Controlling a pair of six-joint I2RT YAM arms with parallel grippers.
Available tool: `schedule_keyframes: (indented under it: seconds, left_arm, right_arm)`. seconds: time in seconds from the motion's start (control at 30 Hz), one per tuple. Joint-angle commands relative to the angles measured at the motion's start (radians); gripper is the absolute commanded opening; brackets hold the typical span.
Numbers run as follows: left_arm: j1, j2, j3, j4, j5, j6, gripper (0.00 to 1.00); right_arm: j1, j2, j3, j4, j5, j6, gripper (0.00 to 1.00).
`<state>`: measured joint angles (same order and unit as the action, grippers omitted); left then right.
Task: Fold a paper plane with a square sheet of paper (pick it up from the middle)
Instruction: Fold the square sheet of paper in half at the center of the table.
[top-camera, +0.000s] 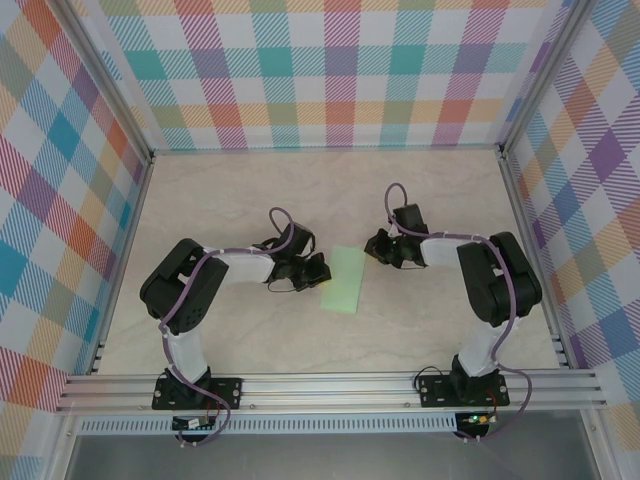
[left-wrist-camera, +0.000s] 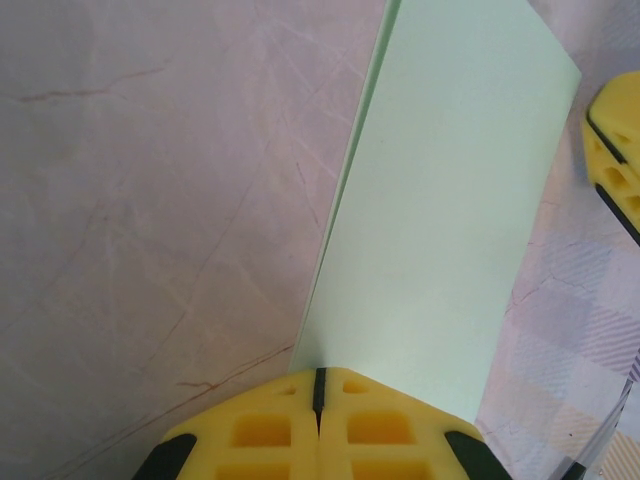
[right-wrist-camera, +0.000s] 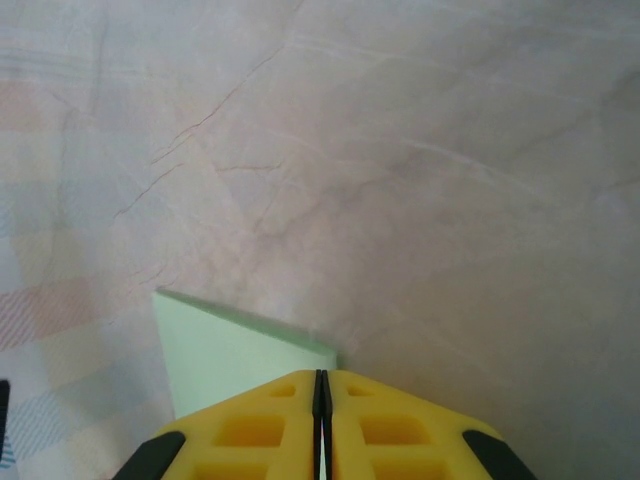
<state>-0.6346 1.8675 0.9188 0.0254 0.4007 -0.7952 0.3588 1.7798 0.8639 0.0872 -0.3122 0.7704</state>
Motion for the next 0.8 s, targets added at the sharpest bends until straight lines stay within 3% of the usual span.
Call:
schedule_keyframes:
  seconds: [0.0, 0.33, 0.77]
  left_arm:
    - [-0.022, 0.127, -0.094, -0.257, -0.169, 0.007, 0.02]
    - [-0.025, 0.129, -0.092, -0.251, -0.171, 0.004, 0.02]
    - [-0.033, 0.142, -0.100, -0.235, -0.174, -0.010, 0.02]
  right_arm:
    - [0.064, -0.063, -0.009, -0.010, -0.049, -0.020, 0.11]
    - [0.136, -0.024, -0.088, -0.005, -0.151, -0.003, 0.10]
    - [0.169, -0.131, -0.212, -0.117, -0.184, -0.089, 0.10]
